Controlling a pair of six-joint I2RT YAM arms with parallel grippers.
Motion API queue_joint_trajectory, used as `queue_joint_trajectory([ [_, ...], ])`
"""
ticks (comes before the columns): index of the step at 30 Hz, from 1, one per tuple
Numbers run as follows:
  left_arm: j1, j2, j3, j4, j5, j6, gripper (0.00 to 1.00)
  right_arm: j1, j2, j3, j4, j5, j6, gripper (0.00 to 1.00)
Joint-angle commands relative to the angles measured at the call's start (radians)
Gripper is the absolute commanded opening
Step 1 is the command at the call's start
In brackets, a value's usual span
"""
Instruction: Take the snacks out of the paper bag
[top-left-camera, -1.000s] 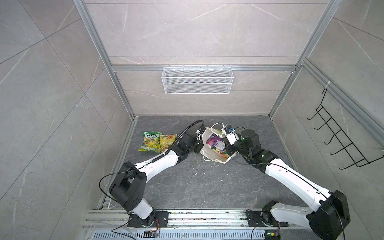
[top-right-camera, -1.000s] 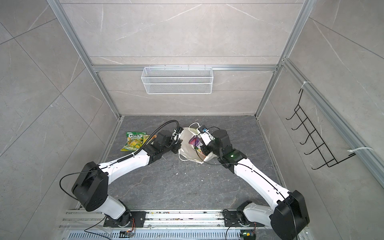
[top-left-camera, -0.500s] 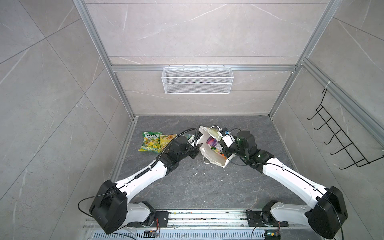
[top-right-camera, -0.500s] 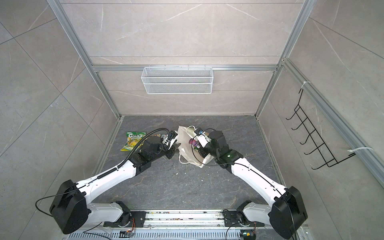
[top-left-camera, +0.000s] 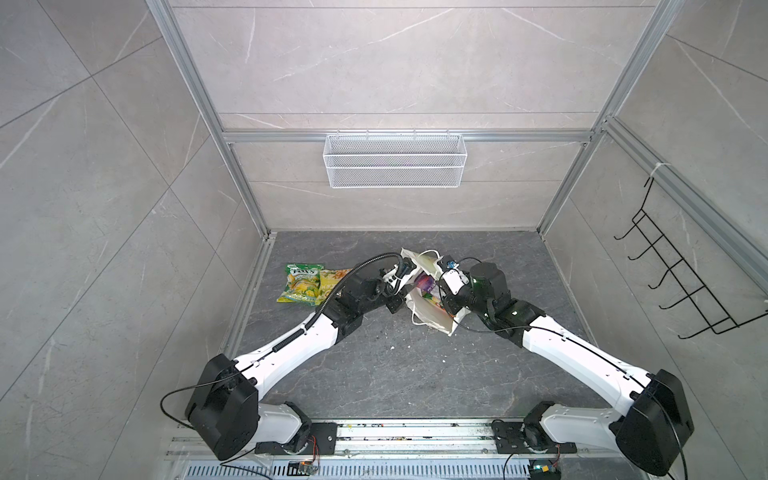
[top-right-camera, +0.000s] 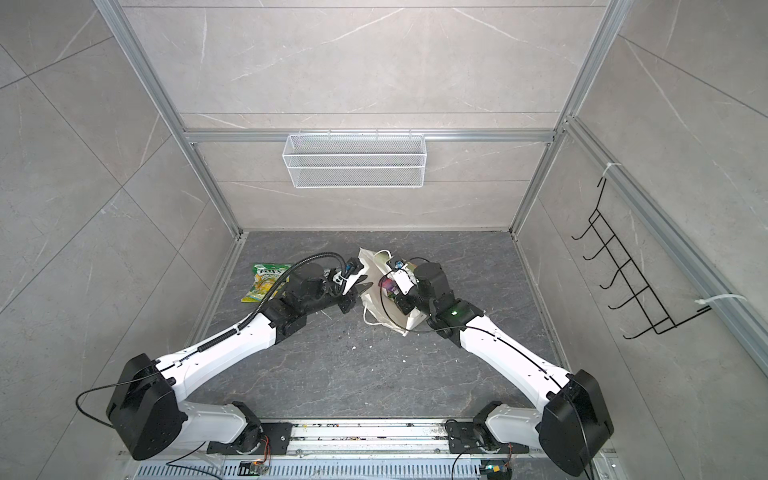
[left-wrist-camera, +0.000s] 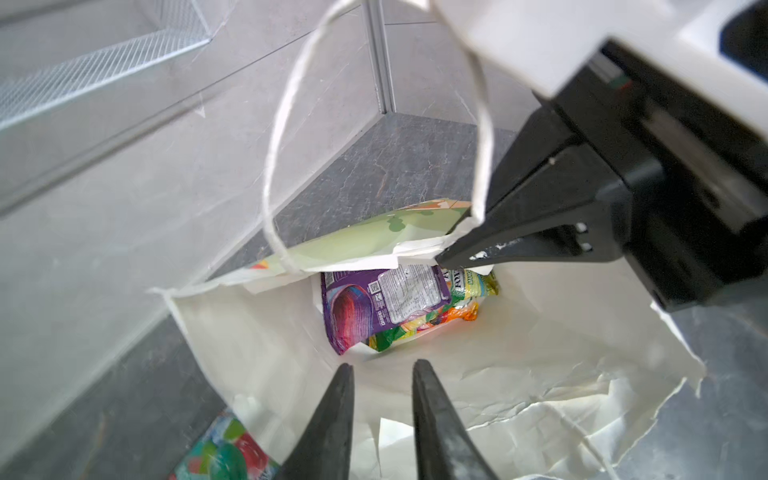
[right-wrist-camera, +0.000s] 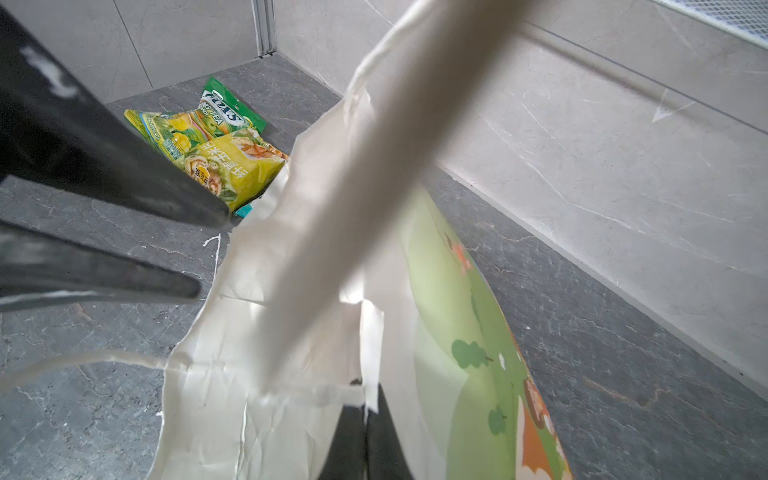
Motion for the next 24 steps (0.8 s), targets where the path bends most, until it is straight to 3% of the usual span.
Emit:
queue_joint_trajectory([
  [1, -0.006, 0.022, 0.062, 0.042, 0.066, 0.005, 0.16, 0.008, 0.007, 0.016, 0.011, 0.031, 0.033, 0.0],
  [3, -0.005, 0.03, 0.074, 0.044, 0.073, 0.004, 0.07, 0.008, 0.009, 0.011, 0.018, 0.038, 0.037, 0.0],
  [9, -0.009, -0.004, 0.074, 0.058, 0.126, -0.012, 0.01, 0.008, 0.007, 0.005, 0.029, 0.031, 0.055, 0.0],
  [16, -0.02, -0.044, 0.094, 0.055, 0.207, -0.08, 0.0, 0.007, 0.001, 0.007, 0.029, 0.051, 0.046, 0.0],
  [24, -0.039, 0.035, 0.152, 0.0, 0.235, -0.106, 0.0, 0.009, -0.001, 0.008, 0.032, 0.074, 0.051, 0.0],
])
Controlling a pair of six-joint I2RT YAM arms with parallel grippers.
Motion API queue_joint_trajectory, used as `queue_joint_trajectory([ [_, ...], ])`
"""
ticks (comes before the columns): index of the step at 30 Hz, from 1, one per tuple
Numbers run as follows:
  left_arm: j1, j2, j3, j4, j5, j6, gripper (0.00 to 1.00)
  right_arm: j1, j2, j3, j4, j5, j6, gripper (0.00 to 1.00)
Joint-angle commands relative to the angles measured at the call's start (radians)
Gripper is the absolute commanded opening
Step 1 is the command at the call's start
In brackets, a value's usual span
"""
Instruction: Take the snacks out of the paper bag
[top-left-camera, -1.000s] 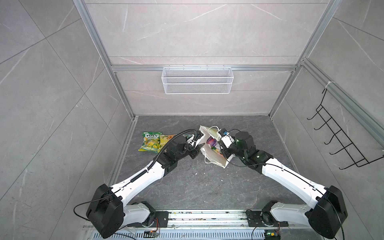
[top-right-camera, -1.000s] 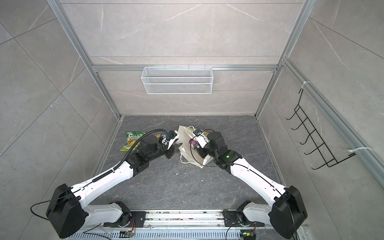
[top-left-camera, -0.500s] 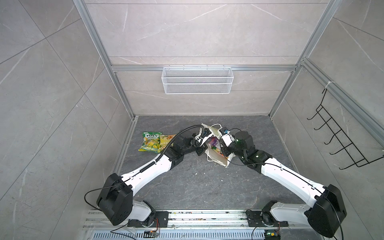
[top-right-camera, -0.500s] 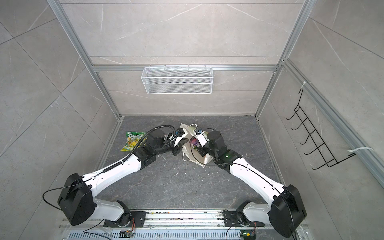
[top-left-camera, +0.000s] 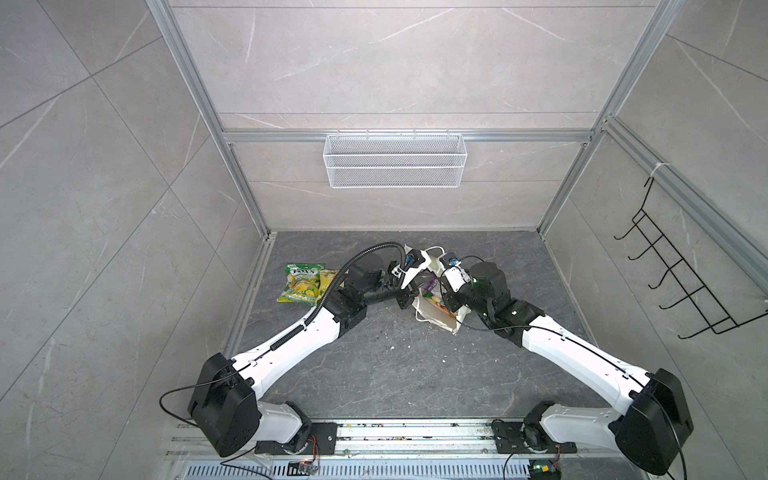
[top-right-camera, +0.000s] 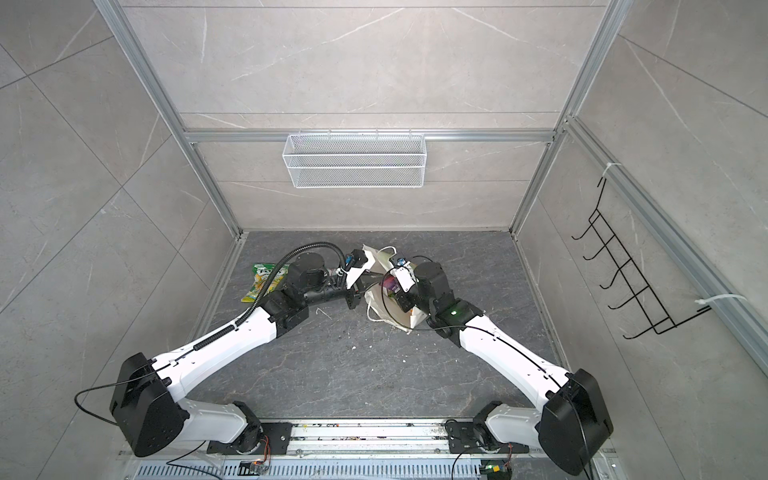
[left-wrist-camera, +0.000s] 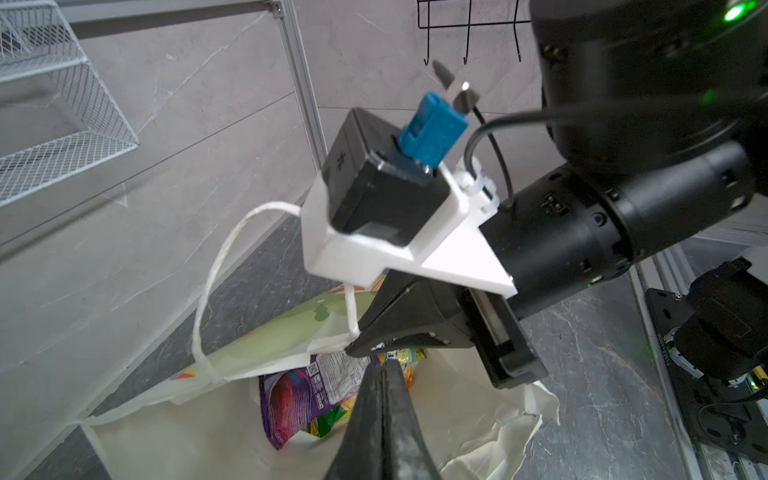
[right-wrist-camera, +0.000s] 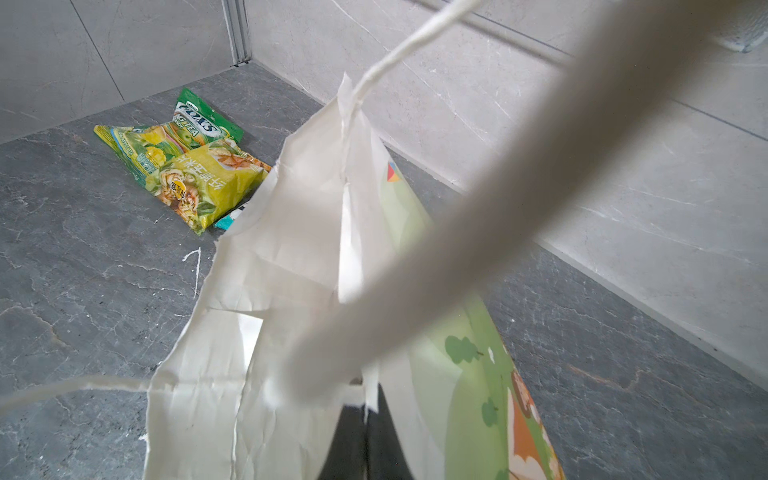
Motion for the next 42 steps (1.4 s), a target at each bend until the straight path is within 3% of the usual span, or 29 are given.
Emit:
queue_joint_trajectory([
  [1, -0.006, 0.043, 0.037, -0.012, 0.034, -0.023, 0.0, 0.008, -0.007, 0.008, 0.015, 0.021, 0.02, 0.0],
  [12, -0.005, 0.145, -0.051, 0.048, -0.075, 0.01, 0.0, 0.008, -0.022, 0.041, 0.006, 0.04, 0.024, 0.0],
  [17, -0.006, 0.248, 0.05, -0.075, -0.118, 0.009, 0.0, 0.009, -0.034, 0.052, 0.011, 0.003, 0.008, 0.0],
  [30, -0.005, 0.347, 0.034, -0.079, -0.177, 0.001, 0.0, 0.008, -0.006, 0.102, 0.039, -0.032, -0.006, 0.0],
  [42, -0.008, 0.462, 0.121, -0.091, -0.234, 0.038, 0.23, 0.008, 0.017, 0.098, 0.07, -0.043, -0.01, 0.0],
])
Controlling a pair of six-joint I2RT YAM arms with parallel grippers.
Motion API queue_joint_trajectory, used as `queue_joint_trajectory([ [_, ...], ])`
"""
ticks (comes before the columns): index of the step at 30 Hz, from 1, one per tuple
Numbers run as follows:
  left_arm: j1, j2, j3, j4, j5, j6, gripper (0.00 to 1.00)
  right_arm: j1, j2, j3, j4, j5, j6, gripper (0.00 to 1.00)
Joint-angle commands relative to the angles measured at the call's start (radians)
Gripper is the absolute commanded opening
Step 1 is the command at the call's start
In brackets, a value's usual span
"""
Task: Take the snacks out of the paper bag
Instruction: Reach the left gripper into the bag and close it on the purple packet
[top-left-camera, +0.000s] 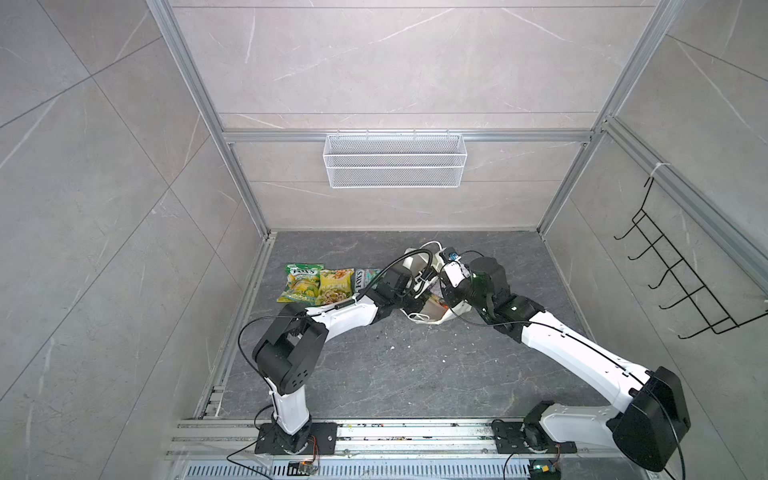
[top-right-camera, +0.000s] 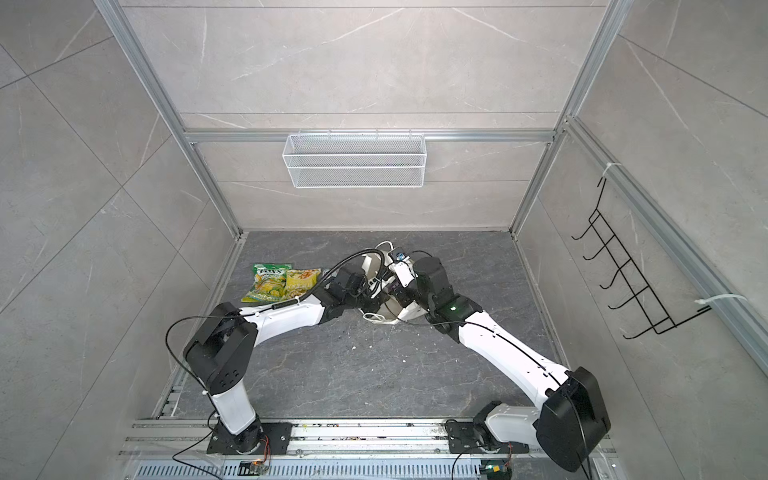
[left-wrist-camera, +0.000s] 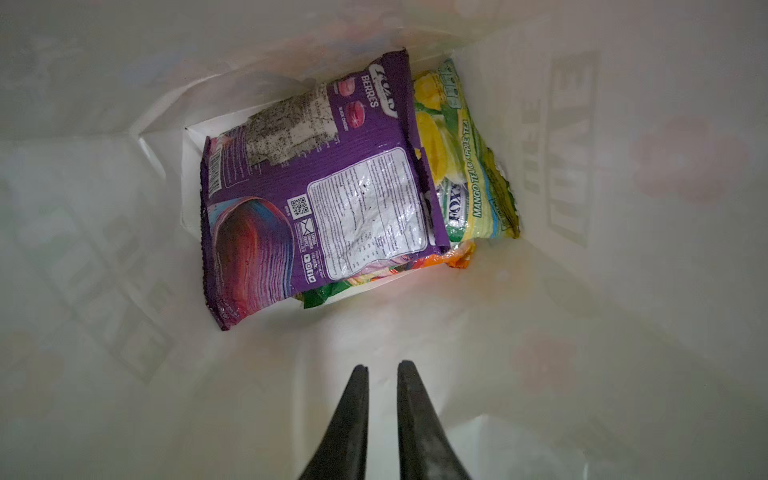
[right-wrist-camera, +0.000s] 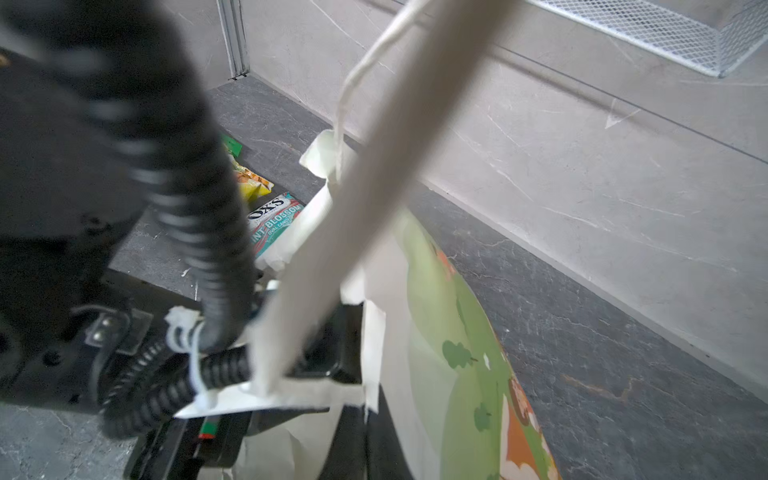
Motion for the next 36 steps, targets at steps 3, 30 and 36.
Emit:
queue_joint_trajectory([
  [3, -0.005, 0.038, 0.02, 0.058, -0.037, 0.023, 0.28, 0.009, -0.001, 0.044, 0.087, -0.038, -0.021, 0.0],
  [30, -0.013, 0.28, 0.13, 0.308, -0.064, 0.088, 0.79, 0.002, -0.067, 0.016, 0.095, -0.073, -0.005, 0.0],
  [36, -0.015, 0.321, 0.174, 0.32, -0.079, 0.078, 0.56, 0.001, -0.076, 0.017, 0.087, -0.075, -0.002, 0.0],
])
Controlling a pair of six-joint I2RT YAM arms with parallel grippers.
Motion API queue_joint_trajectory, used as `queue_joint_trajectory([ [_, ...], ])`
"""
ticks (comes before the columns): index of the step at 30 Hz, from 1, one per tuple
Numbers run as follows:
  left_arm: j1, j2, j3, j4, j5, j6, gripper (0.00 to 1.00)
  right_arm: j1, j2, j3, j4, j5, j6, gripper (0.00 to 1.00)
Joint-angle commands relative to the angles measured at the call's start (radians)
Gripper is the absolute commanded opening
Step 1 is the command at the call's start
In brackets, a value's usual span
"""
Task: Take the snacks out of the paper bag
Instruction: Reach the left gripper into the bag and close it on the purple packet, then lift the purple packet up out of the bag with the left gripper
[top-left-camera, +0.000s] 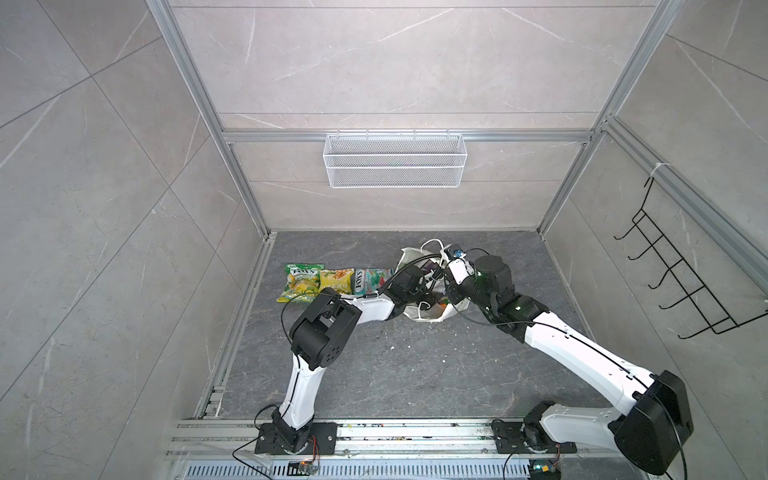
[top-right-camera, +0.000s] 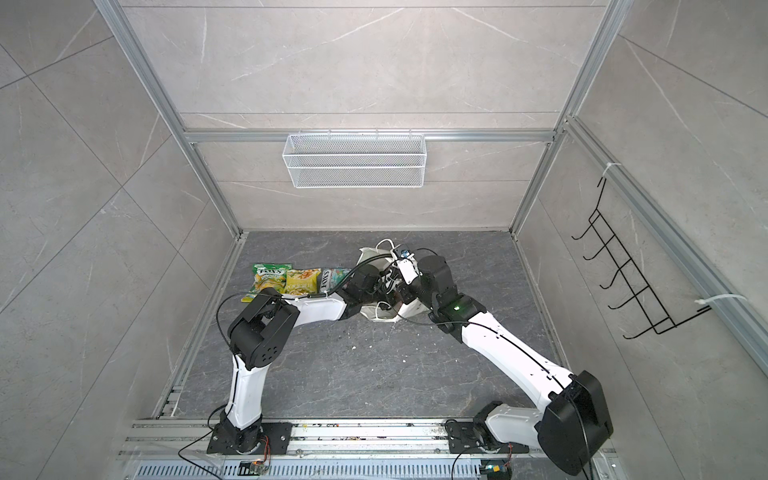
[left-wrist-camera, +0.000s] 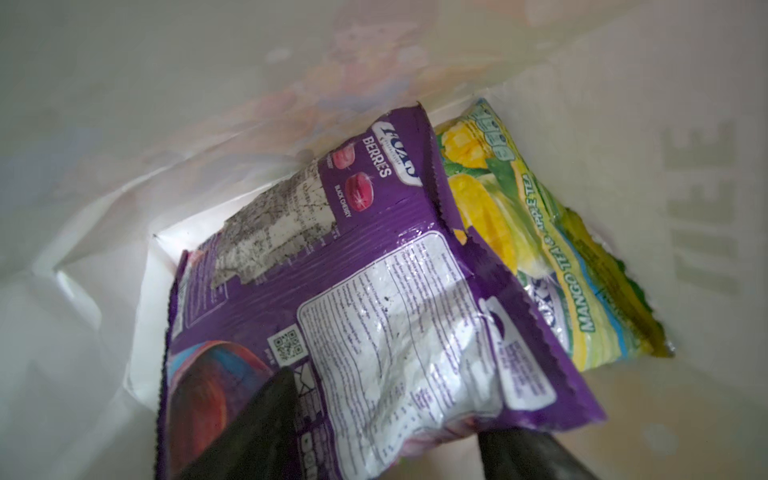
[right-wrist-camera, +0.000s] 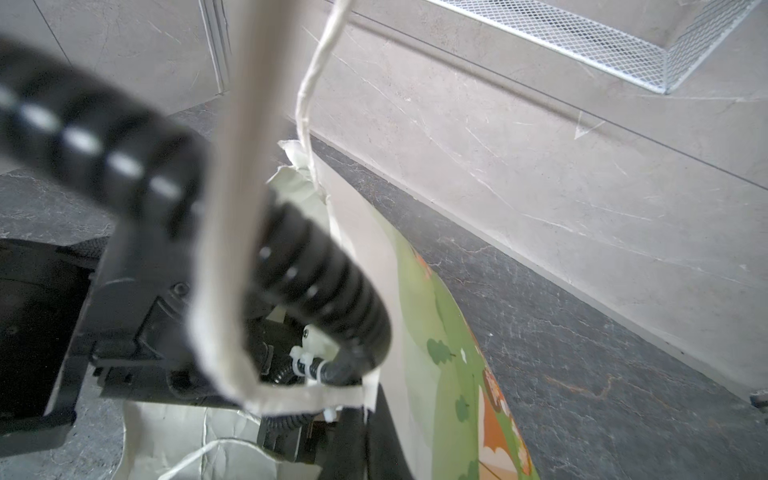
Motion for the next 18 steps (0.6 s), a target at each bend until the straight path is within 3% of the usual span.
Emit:
queue_joint_trajectory([
  [1, -0.006, 0.045, 0.053, 0.021, -0.032, -0.014, 0.48, 0.021, -0.06, 0.017, 0.071, -0.084, 0.0, 0.0],
  [7, -0.006, 0.036, 0.043, 0.047, -0.026, -0.019, 0.14, 0.02, -0.068, 0.009, 0.062, -0.065, 0.003, 0.0],
  [14, -0.008, -0.041, -0.026, 0.105, -0.041, -0.025, 0.0, 0.014, -0.085, 0.0, 0.052, -0.021, 0.002, 0.0],
  [18, -0.008, -0.076, -0.06, 0.132, -0.043, -0.031, 0.0, 0.004, -0.081, 0.007, 0.04, -0.008, 0.008, 0.0],
])
